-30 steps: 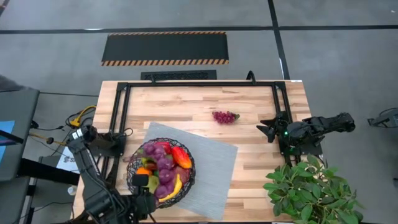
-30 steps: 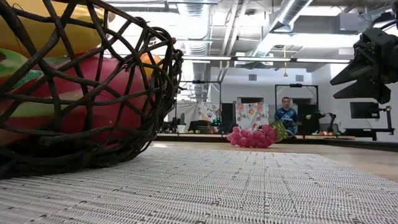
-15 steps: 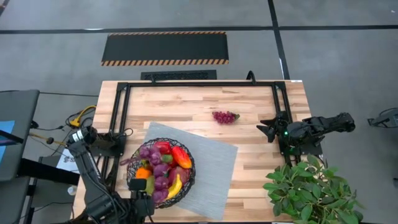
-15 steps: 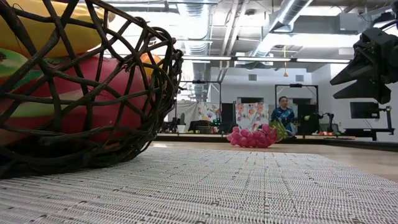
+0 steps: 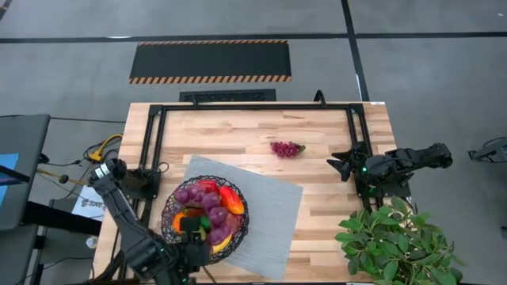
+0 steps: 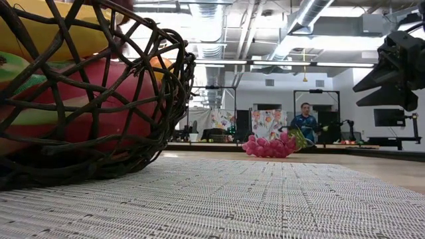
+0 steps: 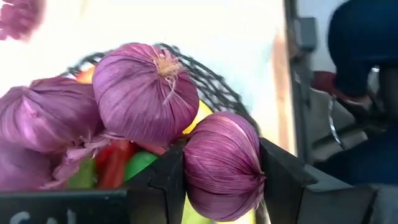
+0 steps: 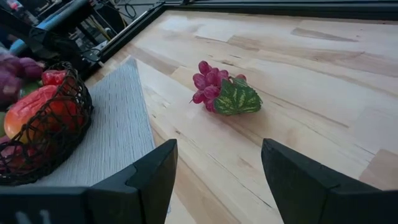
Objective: Build produce basket
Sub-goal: Put the purple garlic into the mesh basket, then put the purple grapes into the mesh basket
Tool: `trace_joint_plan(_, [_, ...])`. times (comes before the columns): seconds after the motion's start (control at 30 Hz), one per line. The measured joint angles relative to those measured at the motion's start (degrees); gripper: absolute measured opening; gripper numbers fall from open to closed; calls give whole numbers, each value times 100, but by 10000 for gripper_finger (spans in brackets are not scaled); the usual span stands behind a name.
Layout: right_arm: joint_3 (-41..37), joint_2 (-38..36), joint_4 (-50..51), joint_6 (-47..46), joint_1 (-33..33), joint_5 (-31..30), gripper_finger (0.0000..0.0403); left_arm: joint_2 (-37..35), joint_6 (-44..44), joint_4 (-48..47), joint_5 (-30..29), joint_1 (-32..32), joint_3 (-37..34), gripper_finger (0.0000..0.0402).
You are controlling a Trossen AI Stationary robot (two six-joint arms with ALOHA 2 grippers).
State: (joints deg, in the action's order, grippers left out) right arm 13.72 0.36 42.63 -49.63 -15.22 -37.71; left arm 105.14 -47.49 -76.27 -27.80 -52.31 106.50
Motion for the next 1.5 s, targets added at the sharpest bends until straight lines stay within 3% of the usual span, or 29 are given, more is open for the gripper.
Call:
trace_joint_plan(0.27, [0, -2, 35, -2, 0, 0, 255, 0, 398, -8, 191, 295, 0, 145])
trace_joint_plan(0.67, [0, -1, 65, 9, 0, 0, 255, 0, 413, -29, 212, 507, 0, 246])
trace_joint_plan(1.0, [1, -1, 173, 7, 0, 4, 255, -2, -233, -452, 840, 463, 0, 256])
trace_joint_plan(1.13, [0, -2, 173, 4, 0, 4, 255, -4, 63, -446, 186, 467, 0, 256])
trace_joint_plan(1.3, [0, -2, 173, 4, 0, 6, 255, -6, 1154, -339, -1739, 883, 0, 256])
trace_joint_plan(1.5, [0, -2, 173, 2, 0, 7, 255, -8, 3163, 808, -2001, 2047, 0, 256])
